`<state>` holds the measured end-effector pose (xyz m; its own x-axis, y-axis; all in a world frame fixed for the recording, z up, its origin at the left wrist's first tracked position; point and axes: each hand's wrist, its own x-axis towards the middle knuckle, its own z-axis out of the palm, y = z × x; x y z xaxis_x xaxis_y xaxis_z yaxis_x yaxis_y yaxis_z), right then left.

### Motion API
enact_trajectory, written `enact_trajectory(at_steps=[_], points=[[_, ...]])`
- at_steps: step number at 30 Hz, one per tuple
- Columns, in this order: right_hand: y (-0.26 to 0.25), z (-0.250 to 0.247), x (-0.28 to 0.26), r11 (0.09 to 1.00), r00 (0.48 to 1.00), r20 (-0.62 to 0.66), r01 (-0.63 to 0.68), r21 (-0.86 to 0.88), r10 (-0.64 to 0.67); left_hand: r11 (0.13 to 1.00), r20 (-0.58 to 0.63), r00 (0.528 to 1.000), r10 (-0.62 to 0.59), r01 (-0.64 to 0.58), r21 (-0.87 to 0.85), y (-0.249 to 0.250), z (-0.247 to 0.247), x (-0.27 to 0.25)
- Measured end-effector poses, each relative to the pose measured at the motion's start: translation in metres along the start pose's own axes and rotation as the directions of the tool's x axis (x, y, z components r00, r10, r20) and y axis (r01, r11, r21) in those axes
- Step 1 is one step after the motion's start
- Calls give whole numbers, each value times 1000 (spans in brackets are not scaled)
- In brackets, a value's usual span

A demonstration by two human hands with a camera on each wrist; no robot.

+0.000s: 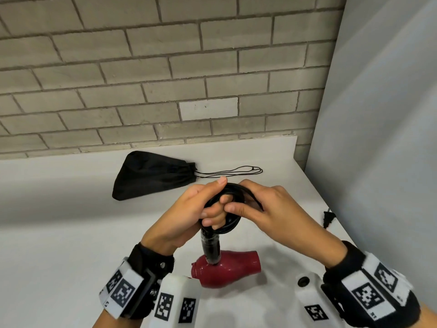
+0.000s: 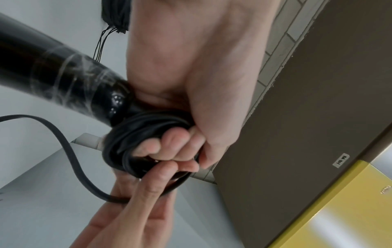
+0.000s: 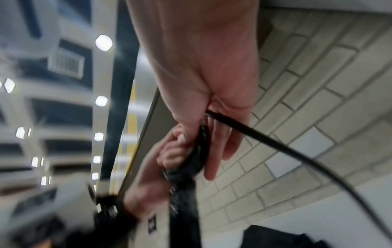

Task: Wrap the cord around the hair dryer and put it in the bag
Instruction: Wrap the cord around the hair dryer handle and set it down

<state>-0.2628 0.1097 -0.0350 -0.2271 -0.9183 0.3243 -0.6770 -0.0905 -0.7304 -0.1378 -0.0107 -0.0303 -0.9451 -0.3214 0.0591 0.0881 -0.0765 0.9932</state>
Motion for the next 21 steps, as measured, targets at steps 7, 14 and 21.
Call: enact_trajectory(at_steps=[7, 14, 21], points=[[29, 0, -19, 918, 927, -210, 234, -319, -309, 996, -35, 999, 16, -19, -84, -1, 2, 2], [68, -35, -36, 789, 838, -322, 190, -584, -440, 968, -113, 991, 69, -93, -231, 3, -9, -2], [71, -30, -43, 681, 854, -172, 253, -687, -491, 959, -168, 983, 76, -118, -258, 1, -1, 8]])
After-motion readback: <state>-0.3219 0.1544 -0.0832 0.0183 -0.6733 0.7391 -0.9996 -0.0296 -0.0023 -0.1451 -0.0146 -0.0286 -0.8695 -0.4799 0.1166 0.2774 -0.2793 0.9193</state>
